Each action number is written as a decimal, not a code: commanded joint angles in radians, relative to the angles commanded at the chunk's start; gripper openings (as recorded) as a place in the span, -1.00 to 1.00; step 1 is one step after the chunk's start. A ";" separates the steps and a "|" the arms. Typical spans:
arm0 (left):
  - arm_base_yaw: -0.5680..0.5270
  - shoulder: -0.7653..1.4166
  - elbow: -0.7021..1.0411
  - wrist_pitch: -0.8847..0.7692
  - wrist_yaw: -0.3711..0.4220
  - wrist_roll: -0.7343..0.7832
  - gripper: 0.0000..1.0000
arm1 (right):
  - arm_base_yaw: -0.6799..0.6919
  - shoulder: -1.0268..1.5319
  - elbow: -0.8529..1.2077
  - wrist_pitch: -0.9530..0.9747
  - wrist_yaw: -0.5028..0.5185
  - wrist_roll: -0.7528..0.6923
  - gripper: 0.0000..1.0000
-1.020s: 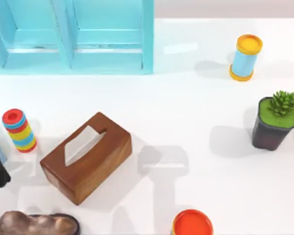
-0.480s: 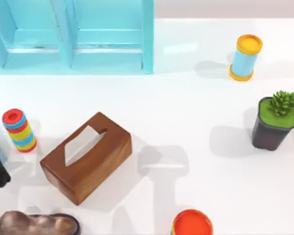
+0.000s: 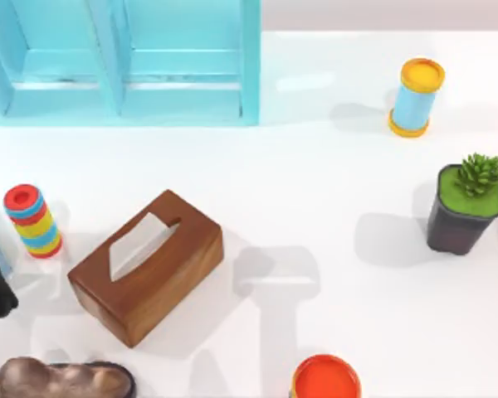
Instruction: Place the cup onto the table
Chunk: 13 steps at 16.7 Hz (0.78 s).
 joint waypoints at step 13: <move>0.000 0.000 0.000 0.000 0.000 0.000 1.00 | 0.000 0.000 0.000 0.000 0.000 0.000 -1.00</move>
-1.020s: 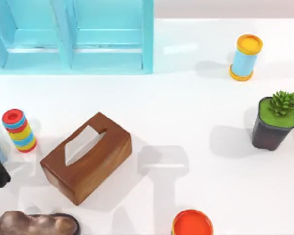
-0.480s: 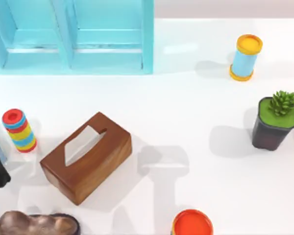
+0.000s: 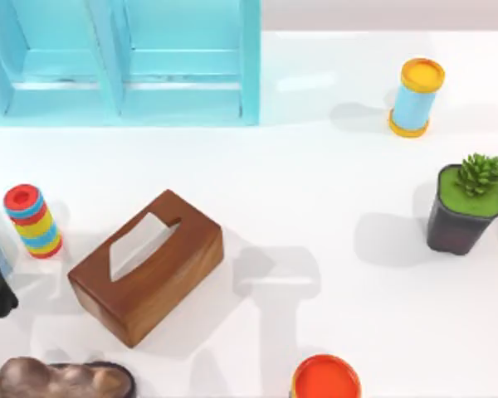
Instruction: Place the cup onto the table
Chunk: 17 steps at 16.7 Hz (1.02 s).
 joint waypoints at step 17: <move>0.000 0.000 0.000 0.000 0.000 0.000 1.00 | 0.355 -0.294 0.142 -0.435 -0.001 0.351 -1.00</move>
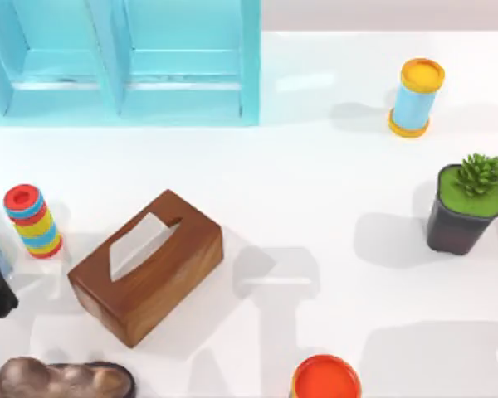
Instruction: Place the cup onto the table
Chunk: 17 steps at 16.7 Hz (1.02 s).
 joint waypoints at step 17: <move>0.000 0.000 0.000 0.000 0.000 0.000 1.00 | 0.475 0.512 0.732 -0.156 -0.003 0.503 -1.00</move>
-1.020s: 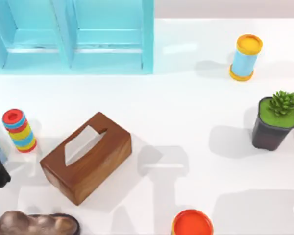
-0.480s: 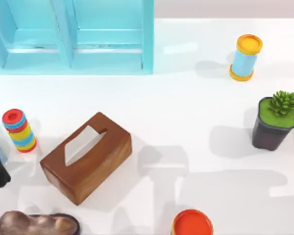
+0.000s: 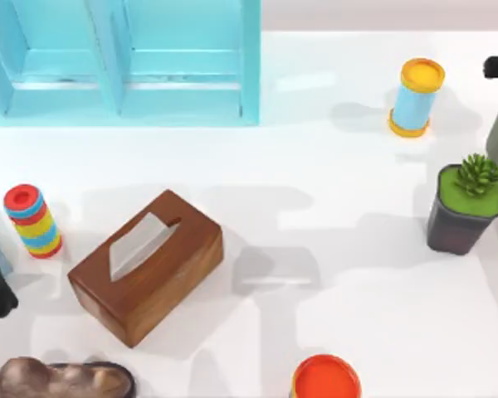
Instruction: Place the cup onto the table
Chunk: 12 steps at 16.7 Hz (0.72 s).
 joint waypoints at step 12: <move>0.000 0.000 0.000 0.000 0.000 0.000 1.00 | 0.392 0.537 0.628 -0.153 0.022 0.379 -1.00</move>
